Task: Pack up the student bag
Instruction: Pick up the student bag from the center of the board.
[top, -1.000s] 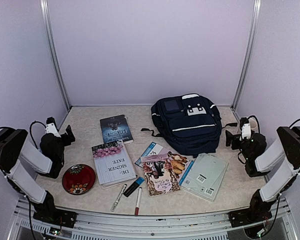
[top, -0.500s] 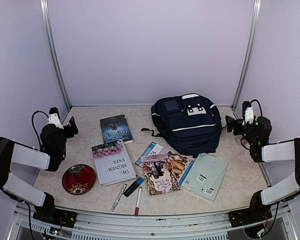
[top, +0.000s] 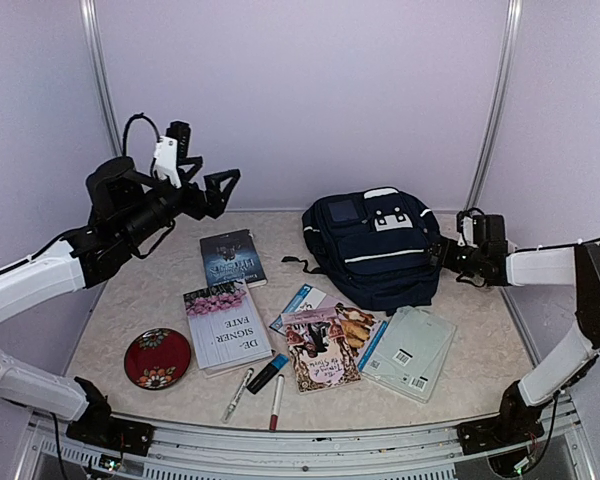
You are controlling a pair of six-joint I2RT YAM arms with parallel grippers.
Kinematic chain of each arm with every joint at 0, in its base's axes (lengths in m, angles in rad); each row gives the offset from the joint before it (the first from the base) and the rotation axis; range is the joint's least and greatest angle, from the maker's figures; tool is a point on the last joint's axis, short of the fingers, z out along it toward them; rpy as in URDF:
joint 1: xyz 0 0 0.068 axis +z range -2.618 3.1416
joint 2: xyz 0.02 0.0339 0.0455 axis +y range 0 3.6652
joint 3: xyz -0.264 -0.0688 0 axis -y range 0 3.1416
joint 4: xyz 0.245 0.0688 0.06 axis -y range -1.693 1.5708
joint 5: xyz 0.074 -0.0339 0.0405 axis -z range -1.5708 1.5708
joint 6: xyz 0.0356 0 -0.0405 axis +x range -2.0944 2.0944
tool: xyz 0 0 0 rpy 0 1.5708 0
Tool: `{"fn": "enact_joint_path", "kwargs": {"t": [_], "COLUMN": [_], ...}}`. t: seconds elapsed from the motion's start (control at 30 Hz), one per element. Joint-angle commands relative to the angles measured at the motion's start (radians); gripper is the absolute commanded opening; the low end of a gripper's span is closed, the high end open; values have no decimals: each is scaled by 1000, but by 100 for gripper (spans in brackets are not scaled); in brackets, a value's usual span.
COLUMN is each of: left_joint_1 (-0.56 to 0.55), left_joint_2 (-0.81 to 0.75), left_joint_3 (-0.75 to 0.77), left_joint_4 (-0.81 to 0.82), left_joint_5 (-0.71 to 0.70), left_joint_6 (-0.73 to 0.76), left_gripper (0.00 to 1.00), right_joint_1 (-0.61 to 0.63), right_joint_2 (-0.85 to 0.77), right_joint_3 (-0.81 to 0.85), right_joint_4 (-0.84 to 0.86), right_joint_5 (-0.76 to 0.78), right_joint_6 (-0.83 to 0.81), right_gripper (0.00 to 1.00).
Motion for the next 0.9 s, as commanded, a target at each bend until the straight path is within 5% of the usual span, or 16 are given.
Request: {"fn": "enact_joint_path", "kwargs": {"t": [0.0, 0.53, 0.6, 0.7, 0.77, 0.87], "left_joint_1": [-82, -91, -91, -91, -91, -91], "left_joint_2": [75, 53, 51, 48, 48, 47], "left_joint_3": [77, -53, -53, -53, -55, -54], "left_joint_4": [-266, -182, -184, -185, -185, -186], "left_joint_5": [160, 248, 245, 243, 240, 241], "left_joint_6": [107, 185, 187, 190, 191, 190], "left_gripper": [96, 99, 99, 99, 99, 99], "right_joint_1": [39, 57, 57, 57, 57, 57], "right_joint_2": [129, 432, 442, 440, 430, 401], "right_joint_3": [111, 345, 357, 361, 379, 433], "right_joint_4": [-166, -230, -228, -211, -216, -253], "right_joint_5": [30, 20, 0, -26, -34, -38], "right_joint_6": [81, 102, 97, 82, 65, 33], "right_gripper": [90, 86, 69, 22, 0, 0]}}
